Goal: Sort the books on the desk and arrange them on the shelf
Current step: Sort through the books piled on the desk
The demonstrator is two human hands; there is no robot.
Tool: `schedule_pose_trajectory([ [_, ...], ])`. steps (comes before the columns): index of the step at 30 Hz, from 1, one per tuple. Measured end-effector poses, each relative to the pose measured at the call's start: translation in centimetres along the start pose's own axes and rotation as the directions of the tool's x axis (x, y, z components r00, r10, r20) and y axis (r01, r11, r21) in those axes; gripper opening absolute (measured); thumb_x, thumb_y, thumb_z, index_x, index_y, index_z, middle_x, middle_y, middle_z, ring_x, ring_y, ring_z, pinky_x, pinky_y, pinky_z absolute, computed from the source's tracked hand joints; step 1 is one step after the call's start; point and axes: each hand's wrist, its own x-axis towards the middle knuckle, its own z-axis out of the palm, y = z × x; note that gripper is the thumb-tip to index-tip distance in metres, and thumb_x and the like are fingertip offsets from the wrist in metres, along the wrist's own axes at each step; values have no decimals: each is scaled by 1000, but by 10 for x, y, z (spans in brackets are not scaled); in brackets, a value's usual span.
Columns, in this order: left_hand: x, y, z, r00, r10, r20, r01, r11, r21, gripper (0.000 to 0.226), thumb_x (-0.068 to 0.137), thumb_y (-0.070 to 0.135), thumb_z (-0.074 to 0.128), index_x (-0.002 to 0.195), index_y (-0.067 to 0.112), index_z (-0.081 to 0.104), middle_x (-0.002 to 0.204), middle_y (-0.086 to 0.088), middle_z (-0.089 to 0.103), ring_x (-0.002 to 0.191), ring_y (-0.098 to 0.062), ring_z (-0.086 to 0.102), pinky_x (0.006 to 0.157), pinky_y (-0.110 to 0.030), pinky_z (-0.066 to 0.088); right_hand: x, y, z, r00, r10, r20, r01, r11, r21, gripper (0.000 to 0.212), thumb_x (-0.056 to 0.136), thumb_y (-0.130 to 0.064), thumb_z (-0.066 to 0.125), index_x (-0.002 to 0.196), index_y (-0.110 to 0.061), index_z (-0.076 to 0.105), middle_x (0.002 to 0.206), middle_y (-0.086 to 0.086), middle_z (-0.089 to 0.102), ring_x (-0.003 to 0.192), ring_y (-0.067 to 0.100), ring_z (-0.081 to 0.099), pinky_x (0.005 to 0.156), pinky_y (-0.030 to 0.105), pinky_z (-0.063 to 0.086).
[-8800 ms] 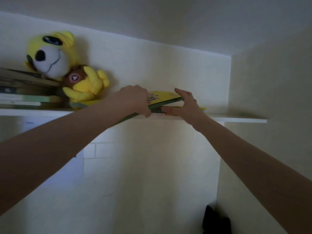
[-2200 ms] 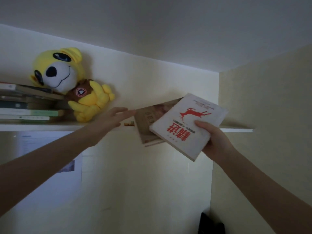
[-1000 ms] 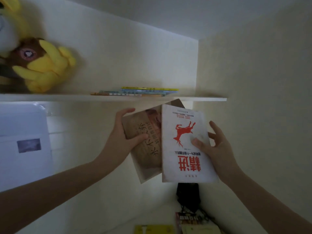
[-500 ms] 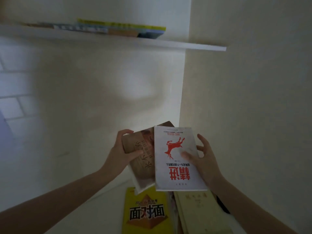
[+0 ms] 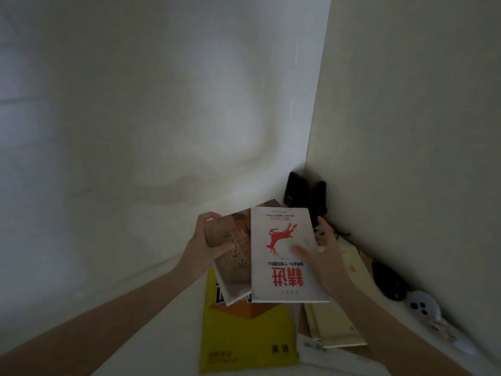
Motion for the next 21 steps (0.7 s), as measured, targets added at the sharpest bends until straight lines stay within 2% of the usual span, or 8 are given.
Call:
schedule_pose_trajectory([
  [3, 2, -27, 3, 999, -35, 2, 35, 999, -19, 55, 78, -9, 69, 117, 16, 39, 103, -2, 59, 83, -11, 68, 63, -39, 60, 7, 25, 6, 999, 44, 5, -44, 999, -19, 88, 79, -11, 77, 147, -35, 26, 109, -11, 59, 74, 12, 71, 50, 25, 55],
  [6, 1, -54, 8, 996, -84, -4, 83, 996, -7, 54, 78, -9, 69, 113, 21, 41, 101, -1, 60, 81, -6, 67, 65, -39, 60, 12, 47, 12, 997, 75, 17, -74, 996, -55, 86, 77, -12, 78, 146, -33, 30, 118, -2, 60, 79, 15, 70, 55, 32, 59],
  [10, -2, -90, 15, 988, -152, -20, 152, 988, 4, 53, 77, -8, 71, 107, 26, 43, 99, 4, 62, 80, -6, 67, 66, -39, 59, 15, 77, 17, 993, 109, 38, -106, 992, -72, 83, 79, -6, 75, 144, -31, 30, 100, -11, 57, 75, 10, 66, 45, 18, 51],
  [13, -6, -113, 20, 977, -212, -19, 211, 977, -24, 57, 76, -10, 70, 113, 21, 42, 103, 4, 59, 87, -15, 65, 66, -38, 59, 20, 100, 21, 987, 146, 60, -140, 985, -104, 90, 80, -5, 74, 150, -26, 22, 98, -9, 60, 76, 7, 67, 46, 16, 51],
  [16, -10, -129, 24, 956, -294, -18, 293, 956, -34, 60, 77, -11, 69, 120, 15, 37, 105, 3, 54, 90, -12, 60, 60, -29, 59, 25, 115, 28, 983, 164, 79, -150, 975, -166, 90, 81, -5, 74, 151, -25, 22, 100, -7, 63, 78, 8, 68, 50, 19, 53],
  [18, -12, -139, 23, 938, -345, -21, 344, 938, -34, 61, 77, -13, 68, 119, 16, 36, 104, 2, 52, 89, -11, 58, 56, -25, 57, 30, 120, 36, 982, 173, 74, -153, 964, -218, 88, 79, -9, 77, 148, -27, 26, 107, -1, 65, 85, 15, 70, 59, 30, 60],
  [20, -13, -146, 22, 923, -384, -20, 383, 923, -23, 60, 77, -15, 66, 119, 16, 36, 102, 1, 52, 88, -12, 56, 54, -20, 55, 35, 127, 42, 980, 188, 60, -167, 951, -261, 96, 71, -21, 83, 147, -34, 25, 116, 5, 64, 93, 23, 70, 70, 48, 61],
  [21, -13, -150, 21, 918, -397, -25, 396, 918, -22, 60, 77, -15, 66, 119, 15, 36, 101, 1, 51, 88, -13, 56, 53, -19, 54, 38, 132, 45, 978, 201, 51, -179, 942, -283, 102, 67, -27, 84, 147, -36, 23, 119, 7, 62, 94, 25, 69, 72, 51, 60],
])
